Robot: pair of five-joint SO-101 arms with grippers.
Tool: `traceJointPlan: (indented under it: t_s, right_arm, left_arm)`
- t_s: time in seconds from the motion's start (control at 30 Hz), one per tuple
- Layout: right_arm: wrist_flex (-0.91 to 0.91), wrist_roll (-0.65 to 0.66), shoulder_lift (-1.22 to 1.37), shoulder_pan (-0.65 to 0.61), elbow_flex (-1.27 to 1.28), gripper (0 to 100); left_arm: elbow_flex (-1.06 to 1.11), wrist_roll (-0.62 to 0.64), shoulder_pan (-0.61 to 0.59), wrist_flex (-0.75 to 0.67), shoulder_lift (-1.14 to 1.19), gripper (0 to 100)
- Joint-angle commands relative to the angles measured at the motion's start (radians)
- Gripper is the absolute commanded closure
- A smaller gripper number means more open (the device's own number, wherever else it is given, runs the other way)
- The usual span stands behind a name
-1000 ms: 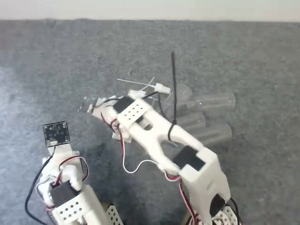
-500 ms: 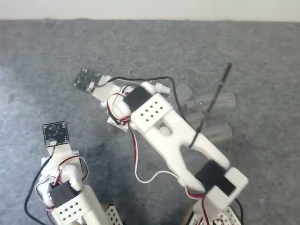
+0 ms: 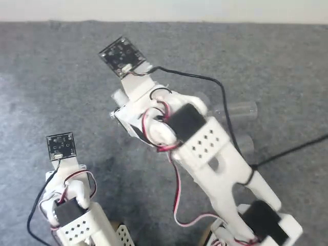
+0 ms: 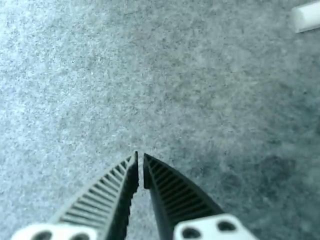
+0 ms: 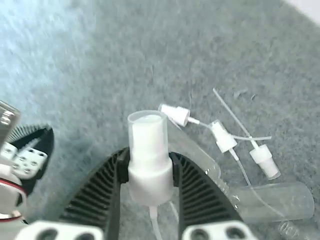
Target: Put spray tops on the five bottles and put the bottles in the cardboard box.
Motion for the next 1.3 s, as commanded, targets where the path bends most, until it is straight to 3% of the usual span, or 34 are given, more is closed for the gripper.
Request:
traceJointPlan:
  t_s: [0.0,0.6,0.7,0.9,1.0,1.27]
  right_arm:
    - [0.012,-0.018,-0.11,0.016,-0.041,99.1]
    - [-0.015,-0.02,-0.455,0.081,0.308,99.1]
    - [-0.076,-0.023,-0.538,0.145,0.414,99.1]
    - [-0.314,-0.181,-0.711,0.26,0.703,99.1]
    - [-0.415,-0.206,-0.789,0.308,0.81,99.1]
    - [-0.472,-0.224,-0.917,0.328,0.984,99.1]
  left_arm:
    - [-0.054,0.012,-0.005,-0.031,-0.009,98]
    - [-0.054,0.012,-0.005,-0.031,-0.009,98]
    - [-0.054,0.012,-0.005,-0.031,-0.009,98]
    - [-0.056,0.011,0.002,-0.028,-0.009,98]
    - [-0.059,-0.051,0.002,-0.026,-0.009,98]
    - [-0.104,-0.124,0.002,-0.025,-0.009,98]
